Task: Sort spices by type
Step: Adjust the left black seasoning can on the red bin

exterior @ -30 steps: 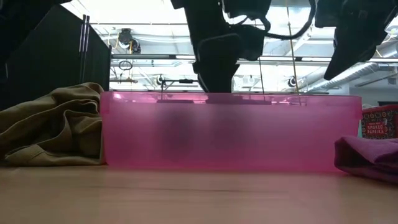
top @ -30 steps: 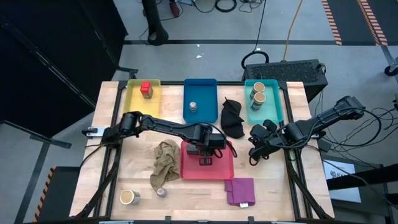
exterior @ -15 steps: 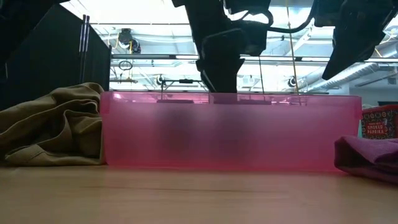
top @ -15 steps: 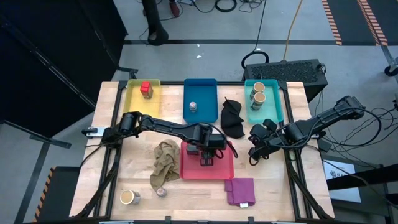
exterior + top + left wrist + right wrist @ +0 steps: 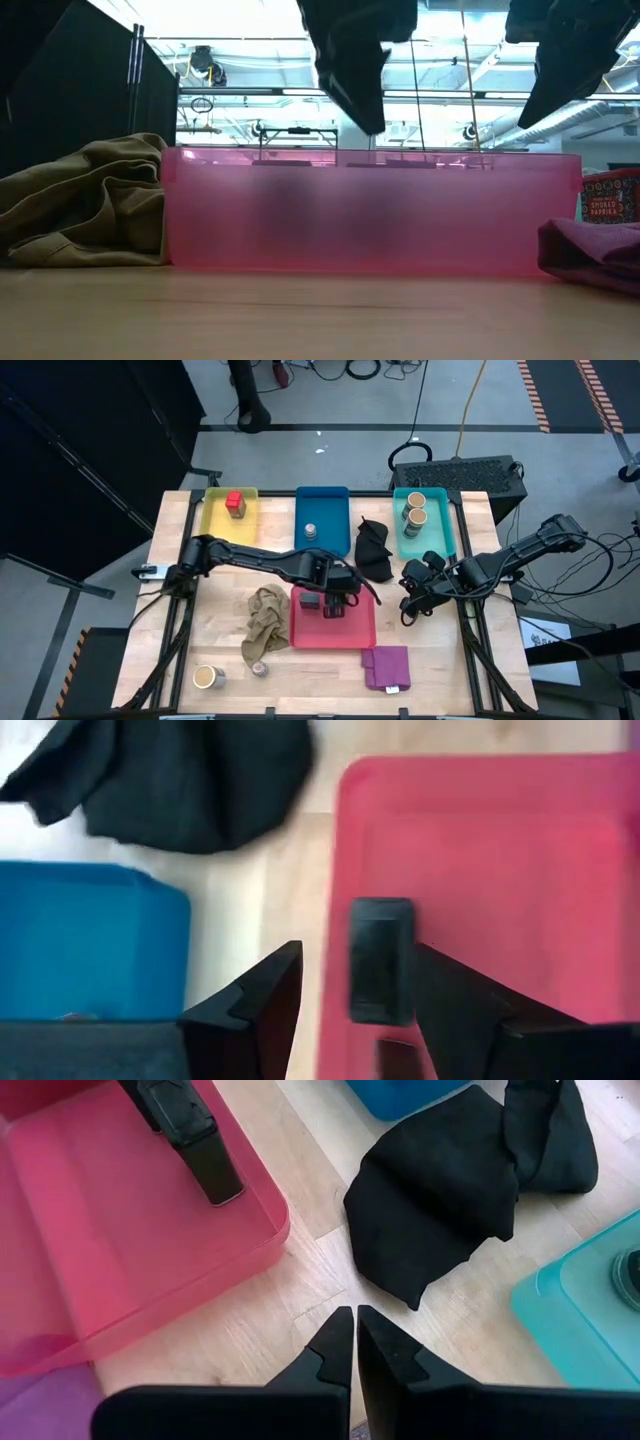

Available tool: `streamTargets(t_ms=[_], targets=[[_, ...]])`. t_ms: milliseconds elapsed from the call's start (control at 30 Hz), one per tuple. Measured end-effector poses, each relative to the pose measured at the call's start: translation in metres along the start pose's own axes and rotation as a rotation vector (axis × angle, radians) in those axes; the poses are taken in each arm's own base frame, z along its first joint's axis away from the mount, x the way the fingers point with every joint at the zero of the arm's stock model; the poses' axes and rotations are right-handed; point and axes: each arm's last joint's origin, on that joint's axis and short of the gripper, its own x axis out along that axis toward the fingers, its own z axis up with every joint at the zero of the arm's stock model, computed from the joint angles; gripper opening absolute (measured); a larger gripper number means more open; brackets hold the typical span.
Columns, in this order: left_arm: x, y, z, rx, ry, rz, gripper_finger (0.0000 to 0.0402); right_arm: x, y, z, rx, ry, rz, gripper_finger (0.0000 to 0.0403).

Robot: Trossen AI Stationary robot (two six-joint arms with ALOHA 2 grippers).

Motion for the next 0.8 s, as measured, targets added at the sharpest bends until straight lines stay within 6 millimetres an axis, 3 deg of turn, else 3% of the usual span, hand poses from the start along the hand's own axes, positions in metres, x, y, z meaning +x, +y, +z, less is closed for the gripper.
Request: streamTargets(t_ms=[267,433,600,800], targets=[[-0.011,-0.04,-0.01,0.137,0.044,-0.107,0.0177,0.0,0.0,0.0,0.0,-0.015,-0.013,0.0],[-0.019,-0.059,-0.032,0.333,0.207,-0.121,0.0118,0.0,0.0,0.0,0.0,-0.017,-0.014,0.0],[-0.001,-0.057,-0.048,0.347,0.321,-0.117,0.0016,0.0,0.0,0.001,0.001,-0.018,-0.012,0.0],[0.022,-0.041,-0.056,0.285,0.335,-0.099,0.0013,0.0,0.0,0.001,0.004,-0.021,-0.008,0.0]])
